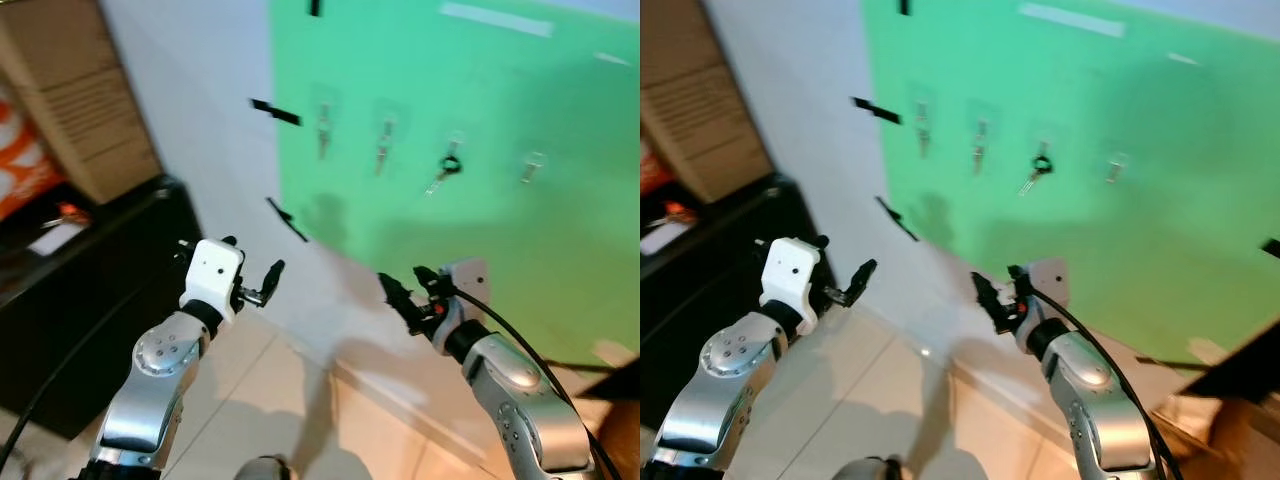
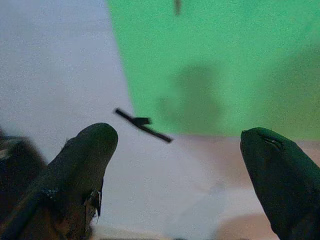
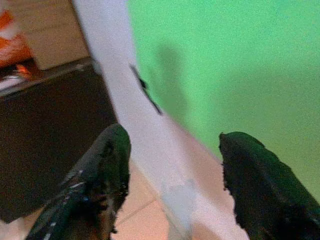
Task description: Hang keys on a hook
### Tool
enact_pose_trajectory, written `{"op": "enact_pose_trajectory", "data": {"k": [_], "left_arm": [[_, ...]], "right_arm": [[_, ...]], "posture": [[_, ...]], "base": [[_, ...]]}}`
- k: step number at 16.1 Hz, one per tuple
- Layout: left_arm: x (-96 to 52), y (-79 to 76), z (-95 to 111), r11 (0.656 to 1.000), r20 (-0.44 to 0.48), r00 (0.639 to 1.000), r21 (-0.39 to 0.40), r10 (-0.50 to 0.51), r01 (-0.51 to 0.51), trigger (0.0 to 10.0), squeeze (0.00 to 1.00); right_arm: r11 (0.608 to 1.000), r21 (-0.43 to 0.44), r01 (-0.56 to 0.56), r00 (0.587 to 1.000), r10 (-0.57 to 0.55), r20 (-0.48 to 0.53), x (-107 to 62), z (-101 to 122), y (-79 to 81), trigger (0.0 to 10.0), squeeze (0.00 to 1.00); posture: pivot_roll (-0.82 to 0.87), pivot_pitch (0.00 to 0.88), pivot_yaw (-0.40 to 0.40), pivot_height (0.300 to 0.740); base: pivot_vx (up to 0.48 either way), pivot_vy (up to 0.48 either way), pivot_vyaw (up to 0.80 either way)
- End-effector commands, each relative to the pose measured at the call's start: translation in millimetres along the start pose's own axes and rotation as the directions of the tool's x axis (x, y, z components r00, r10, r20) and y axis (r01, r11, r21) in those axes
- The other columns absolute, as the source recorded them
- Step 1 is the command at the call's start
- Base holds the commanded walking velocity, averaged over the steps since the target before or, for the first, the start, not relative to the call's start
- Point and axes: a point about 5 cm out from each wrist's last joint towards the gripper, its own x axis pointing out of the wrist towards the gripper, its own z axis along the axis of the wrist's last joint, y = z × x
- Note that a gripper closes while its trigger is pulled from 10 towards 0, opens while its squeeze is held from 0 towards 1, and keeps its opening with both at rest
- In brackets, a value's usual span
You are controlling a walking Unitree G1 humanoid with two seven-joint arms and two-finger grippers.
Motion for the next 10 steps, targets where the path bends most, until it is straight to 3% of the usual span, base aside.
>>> {"op": "enact_pose_trajectory", "data": {"k": [1, 6, 10], "left_arm": [[-1.7, 4.0, -3.2, 1.0, -0.012, 1.0, 0.019, 0.015, -0.015, 10.0, 0.0], [-3.1, 9.0, -2.9, 0.999, -0.011, 0.999, 0.021, 0.031, -0.03, 10.0, 0.0], [-2.1, 8.6, -0.5, 0.999, 0.001, 0.999, 0.013, 0.034, -0.034, 10.0, 0.0]], "right_arm": [[1.0, -0.023, -0.007, 1.0, 0.007, -0.006, -1.4, 3.1, 0.5, 10.0, 1.0], [1.0, 0.006, 0.027, 0.999, -0.027, 0.04, 0.7, 9.2, -2.3, 10.0, 1.0], [0.997, -0.038, 0.067, 0.996, -0.065, 0.057, -0.2, 11.5, -8.8, 10.0, 1.0]], "posture": [[-0.05, 0.0, 0.012, 0.74], [-0.05, 0.0, 0.008, 0.74], [-0.04, 0.0, 0.01, 0.74]], "base": [[0.0, 0.0, 0.8], [0.0, 0.0, 0.8], [0.0, 0.0, 0.7]]}}
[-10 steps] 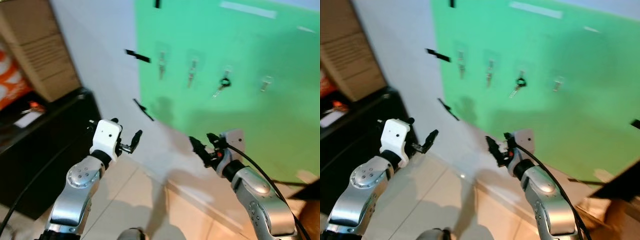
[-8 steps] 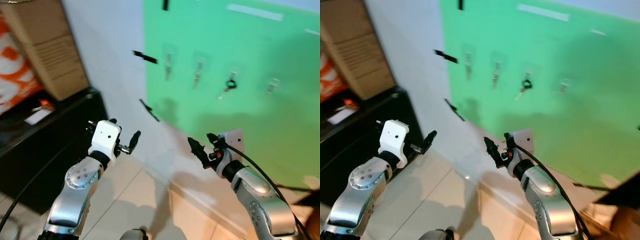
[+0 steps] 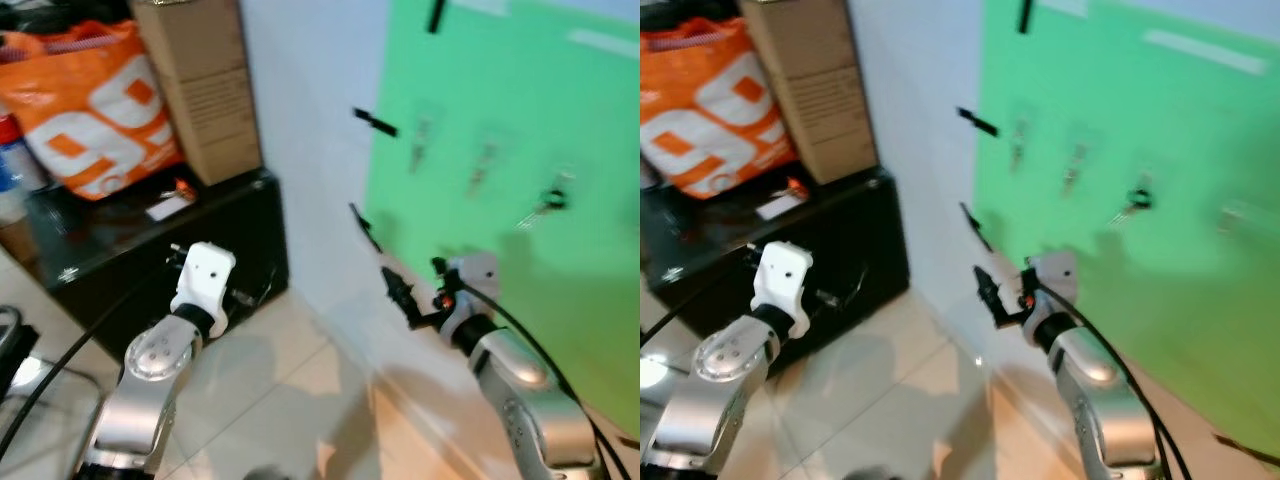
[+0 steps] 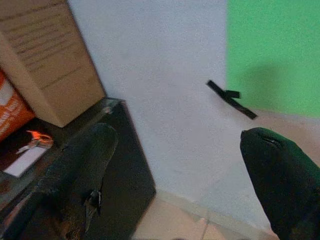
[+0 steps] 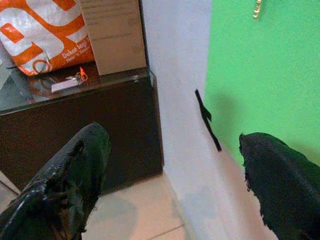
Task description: Hang keys on a hook
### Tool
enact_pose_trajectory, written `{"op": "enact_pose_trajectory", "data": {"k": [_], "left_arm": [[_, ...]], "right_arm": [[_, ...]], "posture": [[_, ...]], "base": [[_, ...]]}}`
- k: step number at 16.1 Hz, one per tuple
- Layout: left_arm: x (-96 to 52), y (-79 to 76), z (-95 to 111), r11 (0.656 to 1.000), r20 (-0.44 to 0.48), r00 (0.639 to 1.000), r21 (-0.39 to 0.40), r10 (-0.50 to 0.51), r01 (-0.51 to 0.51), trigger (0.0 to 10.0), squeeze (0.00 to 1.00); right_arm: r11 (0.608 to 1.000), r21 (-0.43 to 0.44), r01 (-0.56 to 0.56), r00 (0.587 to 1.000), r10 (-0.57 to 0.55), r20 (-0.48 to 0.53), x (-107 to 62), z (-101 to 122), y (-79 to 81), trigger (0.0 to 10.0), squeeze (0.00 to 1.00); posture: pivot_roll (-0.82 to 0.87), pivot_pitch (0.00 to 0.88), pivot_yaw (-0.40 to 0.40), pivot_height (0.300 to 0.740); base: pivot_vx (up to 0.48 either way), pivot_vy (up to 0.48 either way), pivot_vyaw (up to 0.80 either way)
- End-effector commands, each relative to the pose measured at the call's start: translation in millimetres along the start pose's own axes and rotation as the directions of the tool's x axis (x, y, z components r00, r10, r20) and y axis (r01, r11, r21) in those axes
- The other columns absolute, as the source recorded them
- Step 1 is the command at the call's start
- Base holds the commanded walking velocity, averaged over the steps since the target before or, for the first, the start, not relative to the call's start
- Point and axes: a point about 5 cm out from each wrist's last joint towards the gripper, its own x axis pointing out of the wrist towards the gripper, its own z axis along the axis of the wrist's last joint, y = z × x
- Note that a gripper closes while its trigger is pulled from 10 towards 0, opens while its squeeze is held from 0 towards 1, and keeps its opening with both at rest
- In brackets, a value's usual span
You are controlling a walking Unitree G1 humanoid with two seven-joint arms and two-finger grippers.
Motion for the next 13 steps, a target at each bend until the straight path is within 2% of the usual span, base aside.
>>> {"op": "enact_pose_trajectory", "data": {"k": [1, 5, 9, 13], "left_arm": [[-1.5, 2.5, -0.1, 1.0, -0.001, 1.0, -0.004, 0.015, -0.015, 10.0, 0.0], [0.3, 3.9, 1.5, 1.0, 0.006, 1.0, -0.003, 0.02, -0.02, 10.0, 0.0], [0.6, 4.0, 1.9, 1.0, 0.009, 1.0, 0.0, 0.019, -0.019, 10.0, 0.0], [0.3, 3.2, 2.1, 1.0, 0.01, 1.0, -0.003, 0.016, -0.016, 10.0, 0.0]], "right_arm": [[1.0, -0.021, 0.023, 0.999, -0.023, 0.022, 0.0, 4.6, -1.4, 10.0, 1.0], [0.993, -0.018, 0.118, 0.993, -0.117, 0.023, -3.0, 2.4, -11.7, 10.0, 1.0], [0.995, -0.022, 0.099, 0.995, -0.098, 0.026, -3.9, 1.6, -8.2, 10.0, 1.0], [0.997, -0.008, 0.083, 0.996, -0.083, 0.025, -3.8, 1.3, -5.0, 10.0, 1.0]], "posture": [[-0.04, 0.0, 0.011, 0.74], [-0.04, 0.0, 0.01, 0.74], [-0.04, 0.0, 0.011, 0.74], [-0.04, 0.0, 0.008, 0.74]], "base": [[0.0, 0.0, 0.0], [0.262, 0.0, 0.0], [0.3, 0.0, 0.0], [0.323, 0.0, 0.71]]}}
